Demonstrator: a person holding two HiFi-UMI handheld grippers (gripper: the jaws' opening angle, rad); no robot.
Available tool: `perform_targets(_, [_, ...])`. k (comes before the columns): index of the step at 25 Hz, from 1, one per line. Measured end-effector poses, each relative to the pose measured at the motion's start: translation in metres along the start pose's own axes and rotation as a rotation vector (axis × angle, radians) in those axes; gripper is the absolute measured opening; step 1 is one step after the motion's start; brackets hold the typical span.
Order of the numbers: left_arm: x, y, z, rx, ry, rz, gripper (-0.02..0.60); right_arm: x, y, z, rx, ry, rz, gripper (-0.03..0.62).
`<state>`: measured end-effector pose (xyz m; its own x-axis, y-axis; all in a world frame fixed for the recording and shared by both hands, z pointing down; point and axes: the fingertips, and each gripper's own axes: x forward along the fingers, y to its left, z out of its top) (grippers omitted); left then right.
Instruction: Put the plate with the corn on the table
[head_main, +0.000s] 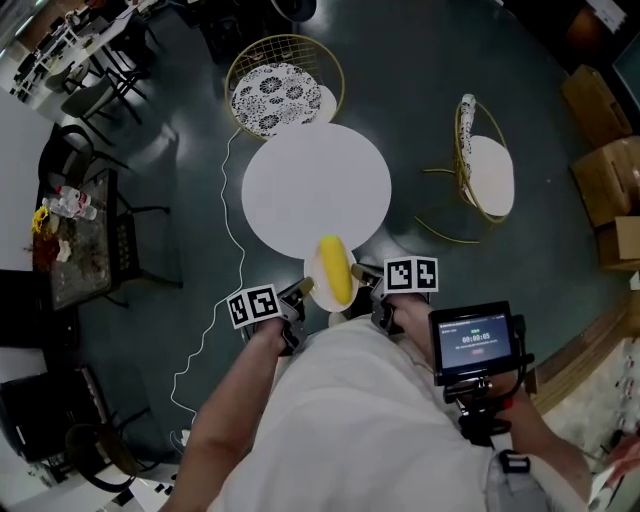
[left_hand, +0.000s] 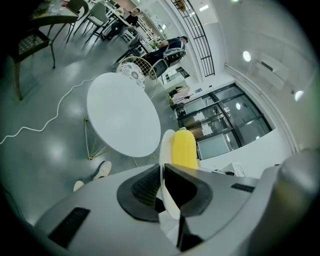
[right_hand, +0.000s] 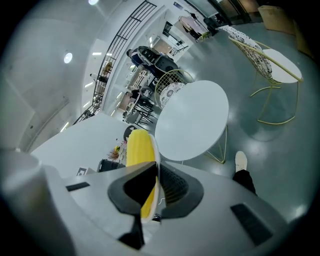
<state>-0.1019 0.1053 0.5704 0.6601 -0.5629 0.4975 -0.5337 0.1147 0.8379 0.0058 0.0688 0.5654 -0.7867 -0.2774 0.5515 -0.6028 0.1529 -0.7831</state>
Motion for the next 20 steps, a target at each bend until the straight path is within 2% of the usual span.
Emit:
perform_targets(14, [0.044, 0.001, 0.043, -0.065, -0.024, 0.025, 0.031, 0.020, -0.016, 0.061, -0.009, 0.073, 0.013, 0.031])
perform_targets(20, [0.093, 0.006, 0.080, -0.101, -0.020, 0.049, 0.031, 0.041, -0.045, 0.113, 0.004, 0.108, 0.014, 0.031])
